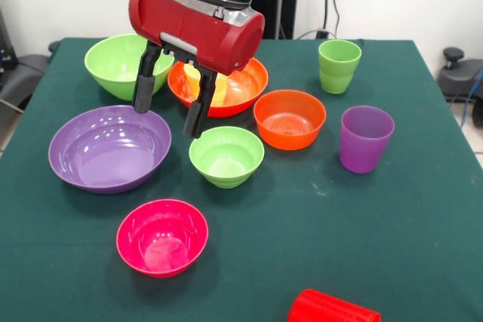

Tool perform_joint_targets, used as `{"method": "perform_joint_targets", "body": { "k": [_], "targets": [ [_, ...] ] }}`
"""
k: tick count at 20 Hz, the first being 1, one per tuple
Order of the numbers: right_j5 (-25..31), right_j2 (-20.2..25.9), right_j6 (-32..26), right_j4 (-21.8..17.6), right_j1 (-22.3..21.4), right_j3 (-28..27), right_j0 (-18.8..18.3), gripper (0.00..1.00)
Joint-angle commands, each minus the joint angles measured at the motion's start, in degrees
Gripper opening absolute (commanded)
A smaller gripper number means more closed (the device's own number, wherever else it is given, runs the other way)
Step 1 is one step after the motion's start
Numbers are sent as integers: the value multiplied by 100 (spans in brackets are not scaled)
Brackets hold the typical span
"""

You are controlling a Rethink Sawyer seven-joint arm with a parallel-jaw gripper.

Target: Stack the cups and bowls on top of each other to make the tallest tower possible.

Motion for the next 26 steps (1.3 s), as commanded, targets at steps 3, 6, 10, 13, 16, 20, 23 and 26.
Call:
{"method": "perform_joint_targets", "body": {
  "k": [3, 6, 10, 13, 16, 20, 23, 26],
  "targets": [
    [860, 617, -373, 894, -221, 629, -568, 100],
    [718, 514, -417, 939, -262, 781, -569, 100],
    [476, 414, -399, 920, -222, 880, -552, 100],
    [406, 432, -436, 928, -216, 937, -584, 100],
    [412, 451, -471, 914, -228, 963, -618, 100],
    [285, 454, -437, 889, -217, 1038, -632, 100],
    [240, 453, -421, 869, -193, 1040, -631, 100],
    [171, 438, -375, 844, -175, 1058, -618, 100]
  ]
}}
